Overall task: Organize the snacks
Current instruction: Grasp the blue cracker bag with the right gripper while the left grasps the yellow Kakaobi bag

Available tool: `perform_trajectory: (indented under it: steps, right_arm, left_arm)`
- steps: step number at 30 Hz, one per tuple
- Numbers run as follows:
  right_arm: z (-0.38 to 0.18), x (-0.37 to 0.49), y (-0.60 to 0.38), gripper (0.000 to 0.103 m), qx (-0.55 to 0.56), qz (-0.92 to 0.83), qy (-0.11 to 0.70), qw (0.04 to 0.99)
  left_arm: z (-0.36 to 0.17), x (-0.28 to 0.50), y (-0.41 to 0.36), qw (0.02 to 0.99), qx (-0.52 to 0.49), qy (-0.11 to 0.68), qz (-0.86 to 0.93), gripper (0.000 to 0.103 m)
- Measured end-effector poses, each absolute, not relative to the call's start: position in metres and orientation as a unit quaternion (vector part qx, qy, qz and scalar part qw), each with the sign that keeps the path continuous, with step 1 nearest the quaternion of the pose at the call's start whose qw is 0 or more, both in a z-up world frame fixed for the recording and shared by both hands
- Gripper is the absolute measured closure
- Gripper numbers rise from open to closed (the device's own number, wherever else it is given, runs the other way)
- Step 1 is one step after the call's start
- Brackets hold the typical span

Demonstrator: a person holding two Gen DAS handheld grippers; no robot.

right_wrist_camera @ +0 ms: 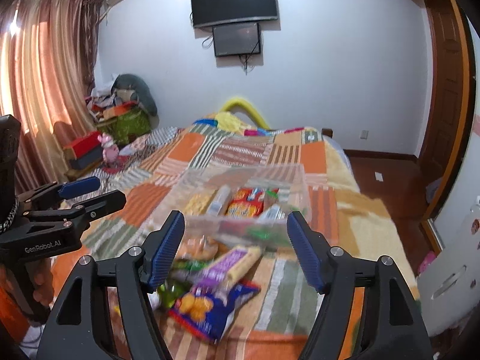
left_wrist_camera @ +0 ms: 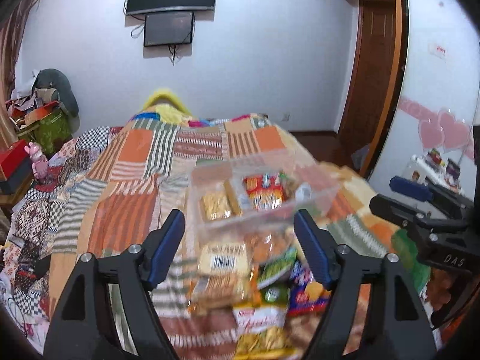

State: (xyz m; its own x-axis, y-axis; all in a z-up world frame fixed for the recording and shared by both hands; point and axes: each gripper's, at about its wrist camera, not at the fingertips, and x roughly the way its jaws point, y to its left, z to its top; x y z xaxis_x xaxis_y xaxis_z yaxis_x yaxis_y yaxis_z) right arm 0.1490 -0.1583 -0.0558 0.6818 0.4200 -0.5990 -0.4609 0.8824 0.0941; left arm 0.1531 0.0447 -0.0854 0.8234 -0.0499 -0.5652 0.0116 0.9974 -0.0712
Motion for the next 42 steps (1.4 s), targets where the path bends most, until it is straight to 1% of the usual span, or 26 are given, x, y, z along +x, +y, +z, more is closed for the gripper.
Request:
perform_trajectory:
  steps: [4, 9, 14, 23, 30, 32, 35, 37, 38, 42]
  right_arm:
    - [-0.074, 0.144, -0.155, 0.034, -0.031, 0.248, 0.349, 0.903]
    - [-0.108, 0.147, -0.149, 0.034, -0.033, 0.246, 0.396, 0.884]
    - [-0.13, 0.145, -0.145, 0.034, -0.031, 0.246, 0.428, 0.869]
    - [-0.149, 0.146, -0.134, 0.034, -0.032, 0.254, 0.458, 0.852]
    - [-0.156, 0.148, -0.131, 0.031, -0.021, 0.263, 0.471, 0.841]
    - [-0.157, 0.148, -0.129, 0.029, -0.023, 0.263, 0.472, 0.841]
    - [-0.159, 0.149, -0.128, 0.026, -0.024, 0.264, 0.477, 0.838]
    - [-0.16, 0.15, -0.128, 0.026, -0.023, 0.265, 0.479, 0.837]
    - [-0.16, 0.15, -0.128, 0.026, -0.021, 0.266, 0.48, 0.836]
    - [-0.161, 0.15, -0.132, 0.036, -0.014, 0.272, 0.484, 0.832]
  left_arm:
    - [-0.113, 0.142, 0.044, 0.942, -0.03, 0.334, -0.02, 0.025]
    - [-0.145, 0.135, 0.045, 0.925, -0.052, 0.375, -0.027, 0.025]
    - [-0.167, 0.133, 0.043, 0.912, -0.063, 0.403, -0.034, 0.025]
    - [-0.193, 0.139, 0.036, 0.896, -0.063, 0.437, -0.048, 0.025]
    - [-0.209, 0.147, 0.035, 0.886, -0.065, 0.456, -0.049, 0.025]
    - [-0.214, 0.149, 0.035, 0.883, -0.065, 0.462, -0.049, 0.026]
    - [-0.217, 0.149, 0.034, 0.884, -0.059, 0.462, -0.049, 0.032]
    - [-0.218, 0.15, 0.034, 0.885, -0.054, 0.461, -0.05, 0.043]
    - [-0.218, 0.15, 0.034, 0.885, -0.051, 0.46, -0.049, 0.044]
    - [-0.217, 0.149, 0.037, 0.886, -0.053, 0.458, -0.054, 0.046]
